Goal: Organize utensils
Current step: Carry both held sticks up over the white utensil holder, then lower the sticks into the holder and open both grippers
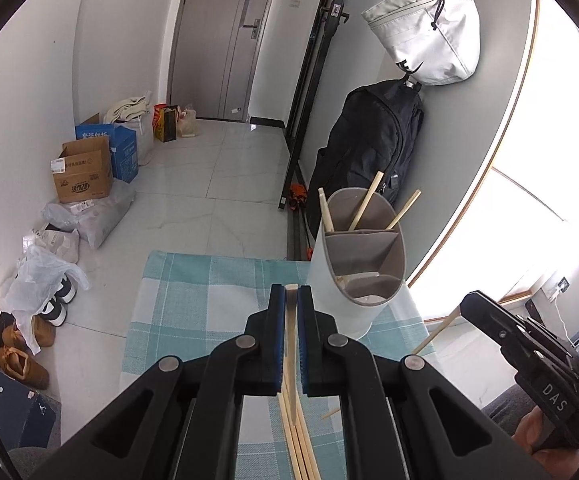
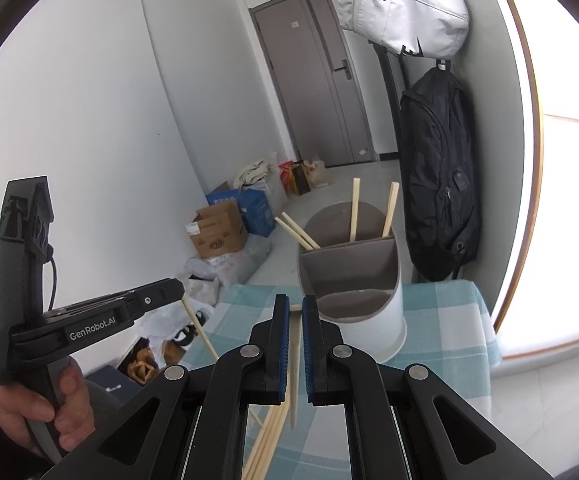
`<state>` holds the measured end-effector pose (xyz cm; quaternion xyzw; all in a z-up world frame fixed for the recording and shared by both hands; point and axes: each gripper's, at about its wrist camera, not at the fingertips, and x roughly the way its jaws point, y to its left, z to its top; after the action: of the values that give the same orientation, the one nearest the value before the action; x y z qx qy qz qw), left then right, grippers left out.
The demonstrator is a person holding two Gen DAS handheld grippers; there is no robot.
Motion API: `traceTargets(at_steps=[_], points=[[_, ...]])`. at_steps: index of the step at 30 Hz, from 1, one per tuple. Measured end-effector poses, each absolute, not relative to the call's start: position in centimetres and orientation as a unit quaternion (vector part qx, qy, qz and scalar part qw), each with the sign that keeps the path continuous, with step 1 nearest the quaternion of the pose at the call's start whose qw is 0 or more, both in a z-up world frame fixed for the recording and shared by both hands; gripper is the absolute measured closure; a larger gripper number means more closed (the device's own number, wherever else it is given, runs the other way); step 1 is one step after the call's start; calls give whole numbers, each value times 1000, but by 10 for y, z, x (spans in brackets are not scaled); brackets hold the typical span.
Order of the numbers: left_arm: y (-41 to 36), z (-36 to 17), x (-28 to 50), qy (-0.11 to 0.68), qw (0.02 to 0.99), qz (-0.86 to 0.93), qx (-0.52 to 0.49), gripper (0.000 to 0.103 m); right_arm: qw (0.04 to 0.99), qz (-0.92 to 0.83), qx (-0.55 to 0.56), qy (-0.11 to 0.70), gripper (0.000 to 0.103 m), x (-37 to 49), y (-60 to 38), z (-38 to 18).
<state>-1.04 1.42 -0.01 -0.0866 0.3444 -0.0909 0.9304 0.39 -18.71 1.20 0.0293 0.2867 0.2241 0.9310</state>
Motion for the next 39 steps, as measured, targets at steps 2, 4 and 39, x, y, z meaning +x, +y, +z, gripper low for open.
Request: traceTargets(at_steps=[2,4,39], points=[[11,7,-9,343,931,-94,-83,101,932,226,31,282,98,5,-187,19],[7,13,-8,342,932,-91,-79,101,933,228,35,277,98,8,-189,28],[-26,100,117,313,937,-129,-85,101,949,201,18,243,98,163,-201,135]])
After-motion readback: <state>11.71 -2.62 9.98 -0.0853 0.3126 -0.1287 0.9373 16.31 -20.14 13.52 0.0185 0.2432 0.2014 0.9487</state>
